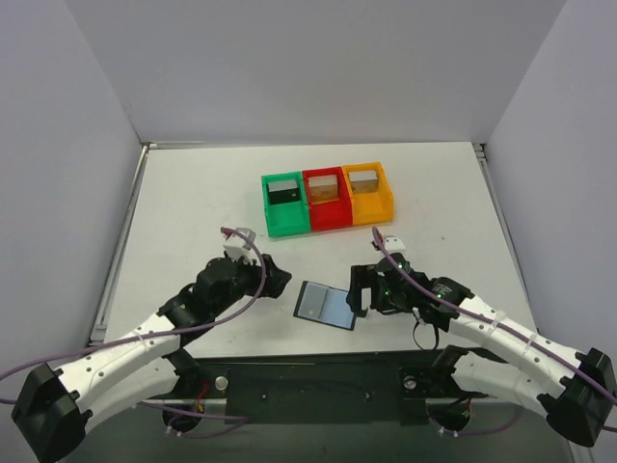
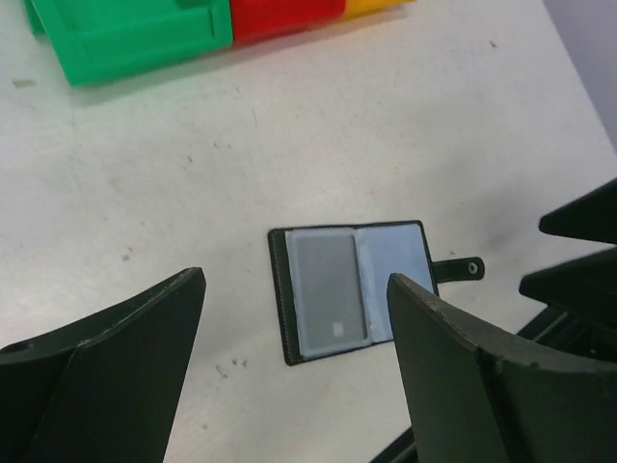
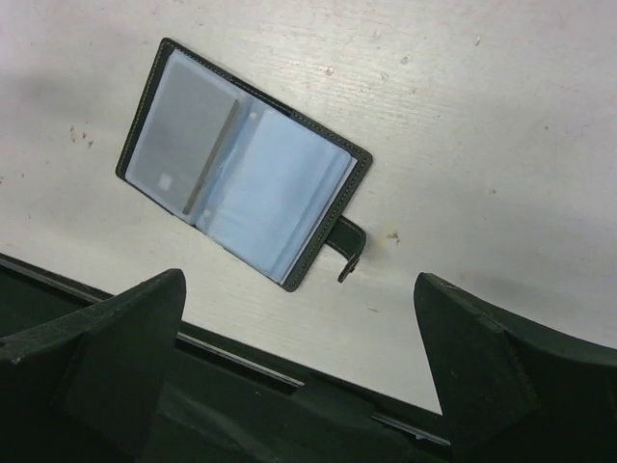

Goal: Take the credit cards out of the card holder
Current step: Place the credit card in the storage box.

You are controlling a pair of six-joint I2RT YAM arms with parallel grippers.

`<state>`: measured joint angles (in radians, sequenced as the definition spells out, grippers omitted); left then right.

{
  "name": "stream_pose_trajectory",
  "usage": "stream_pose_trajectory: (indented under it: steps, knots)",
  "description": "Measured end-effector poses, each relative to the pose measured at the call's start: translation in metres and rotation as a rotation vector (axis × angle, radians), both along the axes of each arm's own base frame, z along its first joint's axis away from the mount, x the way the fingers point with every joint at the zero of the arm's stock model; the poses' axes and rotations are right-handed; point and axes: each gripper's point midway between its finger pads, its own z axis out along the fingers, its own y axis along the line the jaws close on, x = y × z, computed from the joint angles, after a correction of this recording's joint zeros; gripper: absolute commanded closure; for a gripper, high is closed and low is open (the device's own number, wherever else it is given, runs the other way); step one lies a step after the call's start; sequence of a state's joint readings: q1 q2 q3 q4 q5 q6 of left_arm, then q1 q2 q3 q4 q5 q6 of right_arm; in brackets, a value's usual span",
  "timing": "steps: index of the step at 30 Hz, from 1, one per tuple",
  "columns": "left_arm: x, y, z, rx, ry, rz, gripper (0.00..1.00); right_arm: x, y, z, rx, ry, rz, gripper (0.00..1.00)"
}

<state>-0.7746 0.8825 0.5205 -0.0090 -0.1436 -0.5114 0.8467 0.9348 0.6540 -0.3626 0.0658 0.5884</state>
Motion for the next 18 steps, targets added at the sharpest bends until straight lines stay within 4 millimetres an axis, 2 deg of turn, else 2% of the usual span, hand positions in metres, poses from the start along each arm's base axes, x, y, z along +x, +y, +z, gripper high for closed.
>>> stream_pose_trajectory:
  steps: [4, 8, 12, 14, 18]
  knots:
    - [-0.022, -0.001, -0.031, -0.115, 0.124, -0.009, 0.21, 0.002, 0.001, -0.012, 0.059, 0.036, -0.032, 0.16]
    - [-0.032, -0.019, -0.042, -0.16, 0.22, -0.07, 0.32, 0.002, 0.021, -0.017, 0.107, 0.082, -0.008, 0.26]
    - [-0.038, -0.035, -0.051, -0.194, 0.291, -0.124, 0.34, 0.0, 0.038, -0.031, 0.117, 0.144, 0.008, 0.29]
    - [-0.042, -0.042, -0.054, -0.202, 0.307, -0.146, 0.33, -0.002, 0.044, -0.035, 0.123, 0.162, 0.019, 0.35]
    - [-0.052, -0.054, -0.058, -0.204, 0.329, -0.189, 0.33, -0.001, 0.052, -0.039, 0.145, 0.175, 0.022, 0.56]
